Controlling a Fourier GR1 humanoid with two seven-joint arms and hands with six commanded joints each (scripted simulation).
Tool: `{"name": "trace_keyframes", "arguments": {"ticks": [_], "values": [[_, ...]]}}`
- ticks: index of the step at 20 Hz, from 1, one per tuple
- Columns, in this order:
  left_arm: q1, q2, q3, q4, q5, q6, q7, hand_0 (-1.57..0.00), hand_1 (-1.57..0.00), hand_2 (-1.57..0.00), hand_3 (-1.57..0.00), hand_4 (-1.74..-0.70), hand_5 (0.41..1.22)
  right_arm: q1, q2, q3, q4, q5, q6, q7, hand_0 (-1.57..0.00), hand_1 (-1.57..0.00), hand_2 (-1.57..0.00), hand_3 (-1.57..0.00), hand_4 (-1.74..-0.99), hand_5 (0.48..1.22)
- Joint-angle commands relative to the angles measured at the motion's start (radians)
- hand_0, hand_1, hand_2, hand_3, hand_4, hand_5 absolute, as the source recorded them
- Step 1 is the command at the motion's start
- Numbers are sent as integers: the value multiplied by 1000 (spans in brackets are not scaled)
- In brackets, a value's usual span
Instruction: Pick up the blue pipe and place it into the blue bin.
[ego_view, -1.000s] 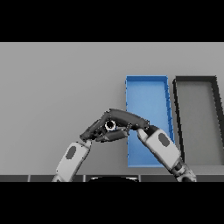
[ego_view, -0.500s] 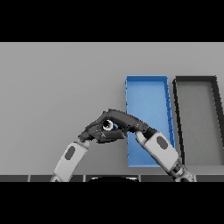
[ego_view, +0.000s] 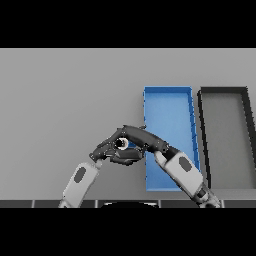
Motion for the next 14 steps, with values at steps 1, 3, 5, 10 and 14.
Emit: {"name": "trace_keyframes", "arguments": {"ticks": [1,3,5,10,14], "values": [[5,8,-6,-10,-11,3,4,-63,-58,-56,-50,-955,538,-6,5,-3,2,-8,-6,5,-1570,-1570,-1570,-1570,-1741,1220],[13,12,-5,-8,-21,13,-3,-40,-37,-35,-32,-938,495,-14,13,-25,5,-61,-14,12,-1571,-1571,-1571,-1570,-1741,1220],[16,12,-6,7,-29,16,-1,-25,-23,-22,-20,-922,482,-35,14,-53,3,-122,-36,35,-1571,-1571,-1571,-1570,-1741,1221],[17,10,-13,2,-27,10,12,-8,-7,-7,-6,-907,450,-205,-1,-158,-8,-333,-131,154,-1571,-1571,-1571,-1571,-1741,1221],[15,13,-6,-2,-19,5,32,-3,-2,-2,-2,-905,435,-395,-81,-289,89,-437,-158,115,-1571,-1571,-1571,-1571,-1741,1221]]}}
